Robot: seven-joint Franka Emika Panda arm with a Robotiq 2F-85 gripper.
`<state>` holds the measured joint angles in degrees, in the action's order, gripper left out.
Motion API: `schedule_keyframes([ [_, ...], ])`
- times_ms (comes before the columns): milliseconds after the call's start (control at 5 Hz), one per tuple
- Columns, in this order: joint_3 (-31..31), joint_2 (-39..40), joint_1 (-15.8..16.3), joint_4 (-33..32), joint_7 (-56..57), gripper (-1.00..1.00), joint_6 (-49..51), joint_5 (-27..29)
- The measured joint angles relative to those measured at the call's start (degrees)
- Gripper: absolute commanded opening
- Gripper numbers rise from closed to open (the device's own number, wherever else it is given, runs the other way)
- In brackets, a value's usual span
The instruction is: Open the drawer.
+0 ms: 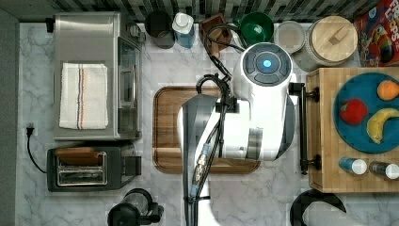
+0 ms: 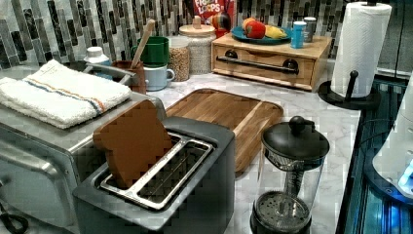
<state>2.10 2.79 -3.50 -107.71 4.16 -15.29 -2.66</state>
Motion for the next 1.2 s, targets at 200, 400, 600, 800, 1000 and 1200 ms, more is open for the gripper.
schedule_keyframes([
  [200,0.12,-0.05,-0.66,-0.84,2.34,1.0,-2.78,0.0],
  [400,1.12,-0.31,-0.94,-2.41,12.09,1.0,-6.52,0.06],
  [600,1.64,-0.12,-1.85,-3.86,22.7,1.0,-7.92,-1.42],
  [800,2.84,0.36,-2.93,-5.65,31.17,1.0,-10.24,-2.06],
  [1000,3.8,0.83,-5.5,-7.78,39.93,1.0,-13.29,-0.42],
  [1200,4.63,1.85,-8.61,-8.34,46.48,1.0,-13.47,-0.81],
])
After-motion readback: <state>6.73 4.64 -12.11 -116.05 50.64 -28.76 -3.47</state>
